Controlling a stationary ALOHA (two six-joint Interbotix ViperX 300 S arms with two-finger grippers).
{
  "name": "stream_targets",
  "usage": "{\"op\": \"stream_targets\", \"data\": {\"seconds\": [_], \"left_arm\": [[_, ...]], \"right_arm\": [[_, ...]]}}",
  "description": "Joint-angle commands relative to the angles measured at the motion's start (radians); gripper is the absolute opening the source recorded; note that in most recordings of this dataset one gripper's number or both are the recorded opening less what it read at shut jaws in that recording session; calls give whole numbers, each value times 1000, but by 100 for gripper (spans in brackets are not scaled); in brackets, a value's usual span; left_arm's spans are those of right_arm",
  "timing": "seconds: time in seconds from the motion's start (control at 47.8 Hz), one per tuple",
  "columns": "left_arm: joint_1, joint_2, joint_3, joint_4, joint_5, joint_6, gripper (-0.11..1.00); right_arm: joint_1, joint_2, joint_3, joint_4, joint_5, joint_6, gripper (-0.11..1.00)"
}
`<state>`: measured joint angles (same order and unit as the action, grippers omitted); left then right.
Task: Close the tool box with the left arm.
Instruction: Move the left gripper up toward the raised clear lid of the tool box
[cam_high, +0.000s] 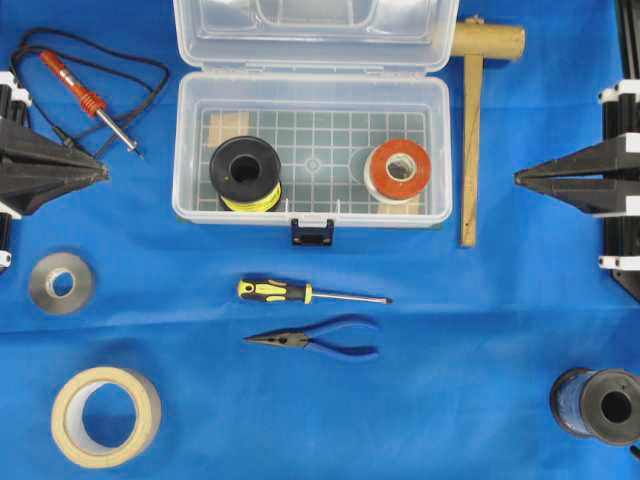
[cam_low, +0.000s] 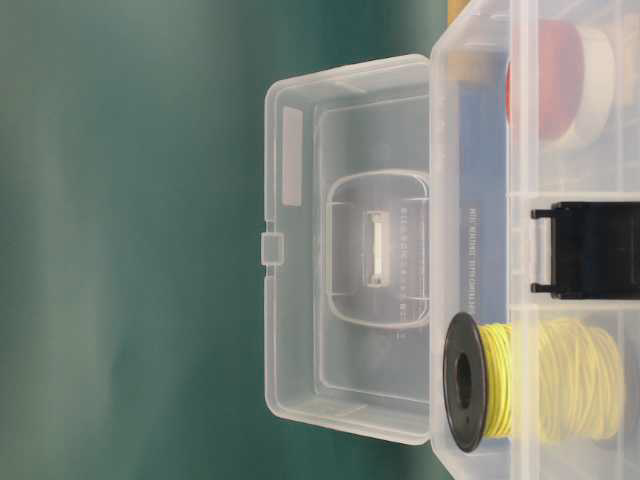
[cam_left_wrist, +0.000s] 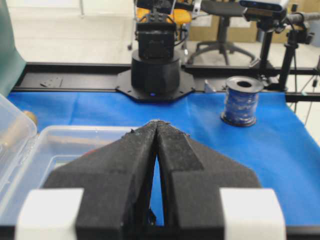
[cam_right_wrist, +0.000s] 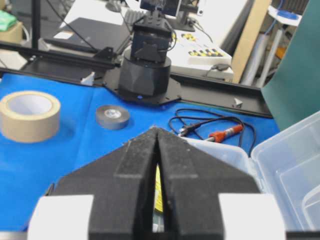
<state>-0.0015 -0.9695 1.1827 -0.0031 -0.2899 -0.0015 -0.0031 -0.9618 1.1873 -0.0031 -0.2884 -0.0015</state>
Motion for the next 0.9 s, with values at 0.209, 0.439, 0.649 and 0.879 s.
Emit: {"op": "stream_targets", "data": {"seconds": [0.209, 0.439, 0.649, 0.879], "left_arm": [[60, 52, -84, -34, -26, 14, 0], [225, 143, -172, -32, -26, 18, 0], [347, 267, -275, -31, -26, 46, 30], [474, 423, -417, -31, -9, 124, 90]], "right_arm": [[-17, 28, -55, -3, 15, -5, 0], [-31, 28, -55, -3, 15, -3, 0], [-31, 34, -54, -3, 26, -5, 0], [-32, 44, -51, -3, 28, -3, 0]]}}
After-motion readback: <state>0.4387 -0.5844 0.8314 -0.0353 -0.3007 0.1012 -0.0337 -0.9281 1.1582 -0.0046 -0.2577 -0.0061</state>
